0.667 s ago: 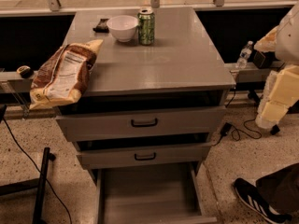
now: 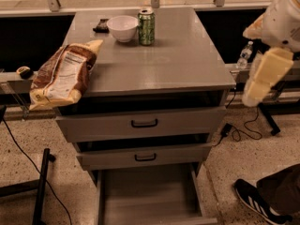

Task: Place green can into bottom drawer

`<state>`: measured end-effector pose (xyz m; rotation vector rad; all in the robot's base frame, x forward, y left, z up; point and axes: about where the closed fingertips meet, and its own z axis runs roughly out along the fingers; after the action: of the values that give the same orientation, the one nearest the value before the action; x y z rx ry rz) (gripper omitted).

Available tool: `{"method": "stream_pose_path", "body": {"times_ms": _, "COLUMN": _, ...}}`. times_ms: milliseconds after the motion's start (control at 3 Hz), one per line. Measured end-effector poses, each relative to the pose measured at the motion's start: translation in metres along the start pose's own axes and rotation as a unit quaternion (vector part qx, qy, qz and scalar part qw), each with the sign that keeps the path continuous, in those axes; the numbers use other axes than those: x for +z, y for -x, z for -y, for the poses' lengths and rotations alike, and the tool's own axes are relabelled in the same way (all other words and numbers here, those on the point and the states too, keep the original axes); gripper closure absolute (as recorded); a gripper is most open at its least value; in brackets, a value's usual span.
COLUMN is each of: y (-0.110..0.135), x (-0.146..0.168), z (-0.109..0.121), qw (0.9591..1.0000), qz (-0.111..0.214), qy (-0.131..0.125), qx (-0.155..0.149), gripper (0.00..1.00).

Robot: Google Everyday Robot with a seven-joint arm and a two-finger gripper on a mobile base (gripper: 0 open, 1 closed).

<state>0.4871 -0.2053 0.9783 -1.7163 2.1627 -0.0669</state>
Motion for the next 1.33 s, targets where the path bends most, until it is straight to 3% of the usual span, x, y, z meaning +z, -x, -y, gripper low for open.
{"method": "stream_pose_path", "body": {"times_ms": 333, "y": 0.032, "x": 0.037, "z": 0.068, "qw": 0.9987, "qz": 0.05, "qy": 0.001, "qx": -0.003, "gripper": 0.0}}
{"method": "stream_pose_path", "body": {"times_ms": 667, "y": 0.085, "x": 0.081, "z": 0.132, "qw": 0.989, "qz": 0.147, "qy": -0.008, "qx": 0.012, "gripper": 0.0}}
{"method": "stream_pose_path", "body": {"times_ms": 1000, "y": 0.126, "x": 0.103, "z": 0.184, "qw": 0.9668, "qz": 0.249, "qy": -0.043, "qx": 0.035, "gripper": 0.0}}
{"method": "stream_pose_path", "body": {"times_ms": 1333, "y": 0.133, "x": 0.109, "z": 0.196, "qw": 0.9619, "qz": 0.265, "qy": -0.054, "qx": 0.041, "gripper": 0.0}}
